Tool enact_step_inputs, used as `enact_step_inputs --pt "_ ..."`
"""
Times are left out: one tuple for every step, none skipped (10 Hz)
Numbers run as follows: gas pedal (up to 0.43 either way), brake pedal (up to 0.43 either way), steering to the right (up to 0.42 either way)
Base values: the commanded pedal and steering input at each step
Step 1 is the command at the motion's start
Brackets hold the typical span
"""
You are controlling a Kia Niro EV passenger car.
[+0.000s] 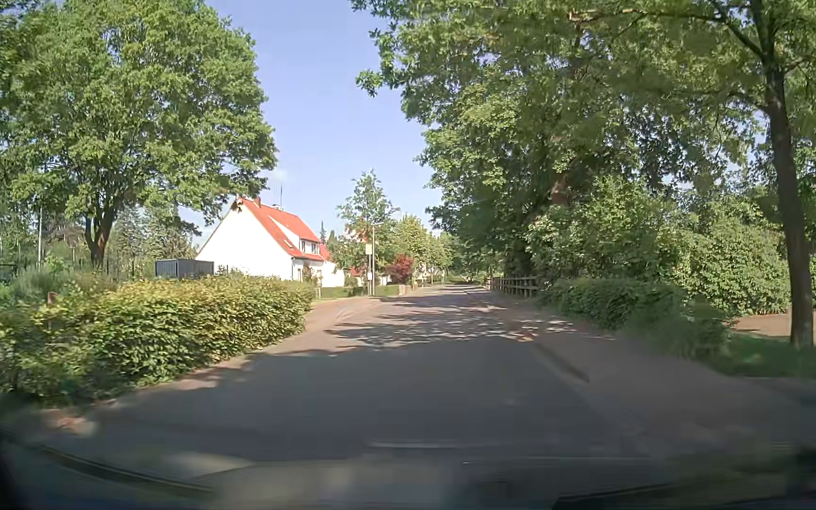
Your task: Follow the waypoints while adhering to traffic rules and regulations
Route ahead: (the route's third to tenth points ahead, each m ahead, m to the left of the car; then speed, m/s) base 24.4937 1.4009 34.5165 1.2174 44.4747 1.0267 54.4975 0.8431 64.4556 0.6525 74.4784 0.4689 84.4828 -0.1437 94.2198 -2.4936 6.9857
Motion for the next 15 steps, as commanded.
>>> enact_step_inputs --pt "0.150 0.006 -0.001" --pt "0.150 0.006 -0.001" --pt "0.150 0.006 0.000" --pt "0.150 0.006 0.000" --pt "0.150 0.006 -0.001" --pt "0.150 0.006 -0.002" --pt "0.150 0.006 -0.002" --pt "0.150 0.006 -0.002" --pt "0.150 0.006 -0.002" --pt "0.150 0.006 -0.002" --pt "0.157 0.006 -0.002" --pt "0.157 0.006 -0.002" --pt "0.157 0.006 -0.002" --pt "0.157 0.006 -0.002" --pt "0.169 0.006 -0.002"
